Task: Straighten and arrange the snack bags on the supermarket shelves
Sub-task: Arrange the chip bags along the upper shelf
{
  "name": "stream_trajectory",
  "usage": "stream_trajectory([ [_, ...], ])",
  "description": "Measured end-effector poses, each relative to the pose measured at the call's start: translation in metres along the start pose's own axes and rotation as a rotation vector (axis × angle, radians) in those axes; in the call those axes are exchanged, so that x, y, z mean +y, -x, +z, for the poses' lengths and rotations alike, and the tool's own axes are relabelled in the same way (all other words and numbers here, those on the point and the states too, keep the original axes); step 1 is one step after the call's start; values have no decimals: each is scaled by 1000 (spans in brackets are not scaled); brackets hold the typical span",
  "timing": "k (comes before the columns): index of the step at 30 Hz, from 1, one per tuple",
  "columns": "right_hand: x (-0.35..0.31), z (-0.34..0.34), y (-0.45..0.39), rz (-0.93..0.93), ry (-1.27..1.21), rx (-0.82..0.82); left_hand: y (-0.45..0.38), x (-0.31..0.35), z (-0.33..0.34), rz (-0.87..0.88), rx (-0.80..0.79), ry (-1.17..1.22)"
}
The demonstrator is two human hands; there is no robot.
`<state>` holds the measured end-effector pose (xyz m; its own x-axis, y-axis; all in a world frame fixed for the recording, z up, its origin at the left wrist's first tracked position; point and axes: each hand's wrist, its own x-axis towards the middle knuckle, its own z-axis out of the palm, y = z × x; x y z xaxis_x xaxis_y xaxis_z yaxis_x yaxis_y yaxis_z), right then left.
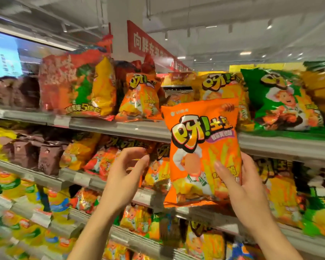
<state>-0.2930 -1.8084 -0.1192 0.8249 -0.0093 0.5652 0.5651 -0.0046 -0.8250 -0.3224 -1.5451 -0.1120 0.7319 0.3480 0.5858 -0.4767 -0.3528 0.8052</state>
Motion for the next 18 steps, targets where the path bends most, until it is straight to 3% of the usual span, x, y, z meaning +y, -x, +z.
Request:
stream_trajectory([
  [8, -36, 70, -27, -49, 111, 187, -112, -8, -32, 280, -93, -200],
  [12, -55, 94, -66, -106, 175, 274, -161, -5, -32, 429, -40, -379],
  [18, -70, 123, -133, -146, 373, 311, -208, -8, -31, 369, -132, -424],
])
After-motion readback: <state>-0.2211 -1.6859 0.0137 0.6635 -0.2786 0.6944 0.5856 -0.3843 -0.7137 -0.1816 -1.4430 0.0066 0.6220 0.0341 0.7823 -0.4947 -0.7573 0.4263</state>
